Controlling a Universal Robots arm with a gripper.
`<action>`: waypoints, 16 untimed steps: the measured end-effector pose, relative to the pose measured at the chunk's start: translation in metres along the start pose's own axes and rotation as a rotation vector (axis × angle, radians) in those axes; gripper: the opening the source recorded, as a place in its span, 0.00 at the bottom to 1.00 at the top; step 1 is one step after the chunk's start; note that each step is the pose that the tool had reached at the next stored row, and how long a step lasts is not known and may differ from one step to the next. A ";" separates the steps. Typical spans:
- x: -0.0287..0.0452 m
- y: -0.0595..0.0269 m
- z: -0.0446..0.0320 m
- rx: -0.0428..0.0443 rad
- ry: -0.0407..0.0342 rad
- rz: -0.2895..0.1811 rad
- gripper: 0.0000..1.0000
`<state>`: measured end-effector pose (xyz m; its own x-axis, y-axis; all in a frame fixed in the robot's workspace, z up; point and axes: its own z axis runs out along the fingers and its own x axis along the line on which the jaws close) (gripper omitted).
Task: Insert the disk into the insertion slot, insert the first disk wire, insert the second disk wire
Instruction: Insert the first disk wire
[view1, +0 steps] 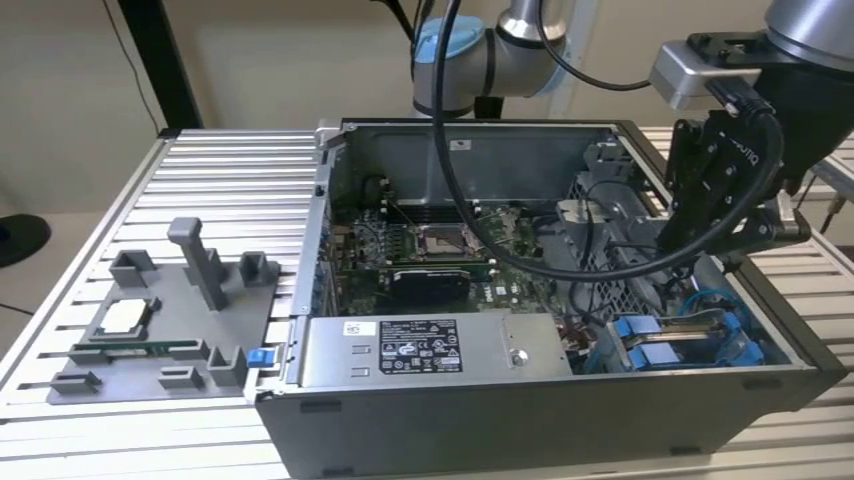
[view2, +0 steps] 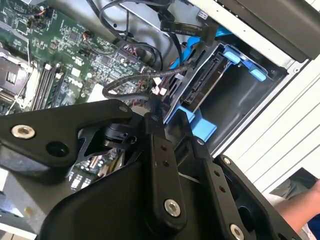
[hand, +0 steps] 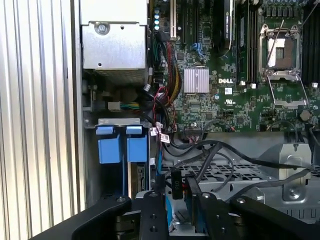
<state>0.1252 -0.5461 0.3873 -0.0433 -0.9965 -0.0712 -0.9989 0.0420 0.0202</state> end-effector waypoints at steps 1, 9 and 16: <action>0.0000 0.0005 0.0002 0.0002 -0.0006 0.003 1.00; 0.0002 0.0032 0.0013 0.0024 -0.0131 0.032 1.00; 0.0004 0.0032 0.0031 0.0049 -0.0263 0.037 0.00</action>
<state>0.1219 -0.5461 0.3842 -0.0809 -0.9920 -0.0967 -0.9967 0.0795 0.0185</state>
